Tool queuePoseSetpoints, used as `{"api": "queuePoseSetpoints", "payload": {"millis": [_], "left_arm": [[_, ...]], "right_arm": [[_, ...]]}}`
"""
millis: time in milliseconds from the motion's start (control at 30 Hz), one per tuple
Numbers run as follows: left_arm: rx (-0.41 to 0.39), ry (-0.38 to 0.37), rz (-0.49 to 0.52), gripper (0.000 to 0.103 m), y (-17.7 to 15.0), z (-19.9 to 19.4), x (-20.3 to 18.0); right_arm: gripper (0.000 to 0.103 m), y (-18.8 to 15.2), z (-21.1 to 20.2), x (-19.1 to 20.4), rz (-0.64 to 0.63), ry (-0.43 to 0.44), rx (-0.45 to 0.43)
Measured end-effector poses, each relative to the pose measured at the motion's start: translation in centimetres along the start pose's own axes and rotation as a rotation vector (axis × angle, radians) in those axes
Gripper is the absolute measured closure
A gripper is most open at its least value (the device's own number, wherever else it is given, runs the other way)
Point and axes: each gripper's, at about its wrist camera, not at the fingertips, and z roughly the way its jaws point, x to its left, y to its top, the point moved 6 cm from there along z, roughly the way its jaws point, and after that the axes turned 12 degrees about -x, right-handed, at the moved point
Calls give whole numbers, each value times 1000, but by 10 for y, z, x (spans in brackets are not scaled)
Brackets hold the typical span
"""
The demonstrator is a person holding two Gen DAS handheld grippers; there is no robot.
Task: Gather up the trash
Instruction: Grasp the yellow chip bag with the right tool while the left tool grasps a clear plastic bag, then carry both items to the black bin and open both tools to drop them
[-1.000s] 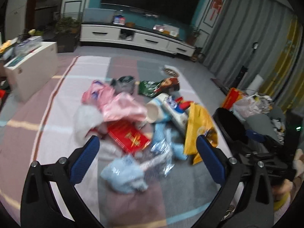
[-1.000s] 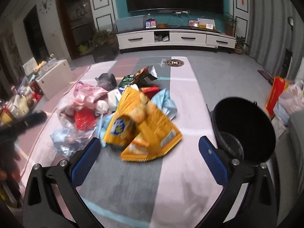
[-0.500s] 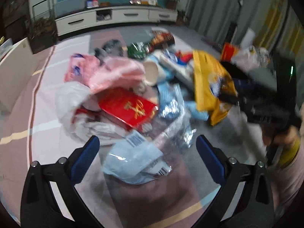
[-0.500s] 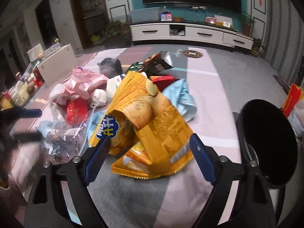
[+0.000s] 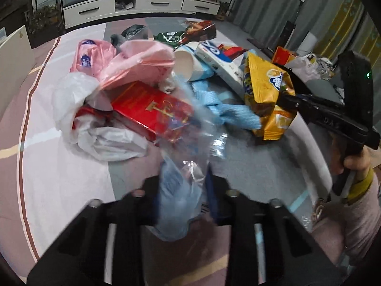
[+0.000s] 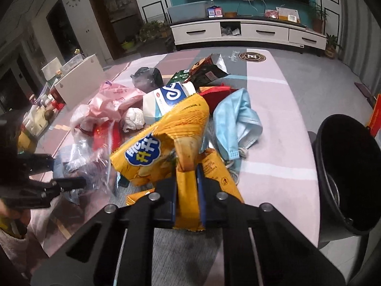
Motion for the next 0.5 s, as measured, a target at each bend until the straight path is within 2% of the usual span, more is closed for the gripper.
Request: {"api": "queuePoseSetpoints", "payload": {"millis": [100, 300, 367, 433, 500], "left_arm": [[-28, -72, -13, 81, 2, -16, -7], [-159, -250, -37, 81, 21, -59, -21], [-217, -299, -48, 81, 31, -69, -29], [-256, -290, -19, 81, 41, -73, -42], [-274, -293, -7, 81, 56, -69, -58]], "right_arm": [[90, 3, -11, 1, 25, 26, -23], [90, 20, -52, 2, 99, 105, -138], [90, 28, -68, -10, 127, 79, -195], [90, 35, -82, -28, 168, 30, -248], [90, 40, -99, -56, 233, -54, -308]]}}
